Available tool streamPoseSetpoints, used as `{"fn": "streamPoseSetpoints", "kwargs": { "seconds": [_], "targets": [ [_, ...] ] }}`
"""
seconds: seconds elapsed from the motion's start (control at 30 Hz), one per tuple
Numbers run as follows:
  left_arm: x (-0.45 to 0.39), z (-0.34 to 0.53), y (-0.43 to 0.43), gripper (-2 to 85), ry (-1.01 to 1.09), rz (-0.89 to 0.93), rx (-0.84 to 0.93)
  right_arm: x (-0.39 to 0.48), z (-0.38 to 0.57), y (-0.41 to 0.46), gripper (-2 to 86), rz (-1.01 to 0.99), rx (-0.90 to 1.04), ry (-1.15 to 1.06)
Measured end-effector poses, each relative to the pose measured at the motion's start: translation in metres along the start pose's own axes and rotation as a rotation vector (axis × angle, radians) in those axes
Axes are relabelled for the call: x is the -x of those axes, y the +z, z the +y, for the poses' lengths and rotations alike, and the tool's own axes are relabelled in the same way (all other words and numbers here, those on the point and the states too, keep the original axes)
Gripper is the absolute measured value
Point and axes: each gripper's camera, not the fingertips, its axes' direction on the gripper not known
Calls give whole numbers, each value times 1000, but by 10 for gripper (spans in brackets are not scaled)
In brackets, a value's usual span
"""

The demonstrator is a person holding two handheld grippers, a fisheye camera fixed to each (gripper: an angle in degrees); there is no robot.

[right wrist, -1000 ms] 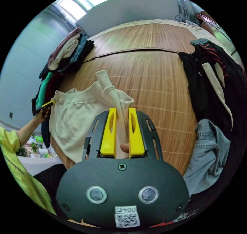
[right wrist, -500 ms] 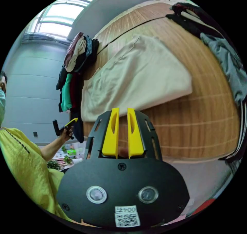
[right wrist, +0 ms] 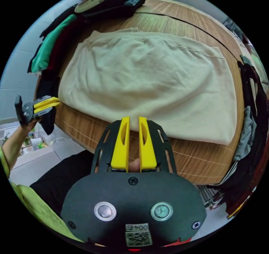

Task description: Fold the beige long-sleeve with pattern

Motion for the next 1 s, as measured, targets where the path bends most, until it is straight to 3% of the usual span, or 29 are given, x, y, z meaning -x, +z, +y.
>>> {"fn": "streamPoseSetpoints", "kwargs": {
  "seconds": [0.33,0.57,0.7,0.8,1.0],
  "targets": [
    [156,15,40,20,-33,61,12,39,-13,31,45,117,29,18],
    [287,26,45,7,-272,165,61,24,3,18,27,-3,-22,116],
    [349,30,10,3,-389,147,14,-24,58,-25,62,-24,-178,253],
    [356,-26,-11,2,-383,151,-87,-95,108,-50,92,-48,-261,371],
    [293,-230,109,2,-257,170,-60,-208,145,-65,86,66,-235,310]
  ]
}}
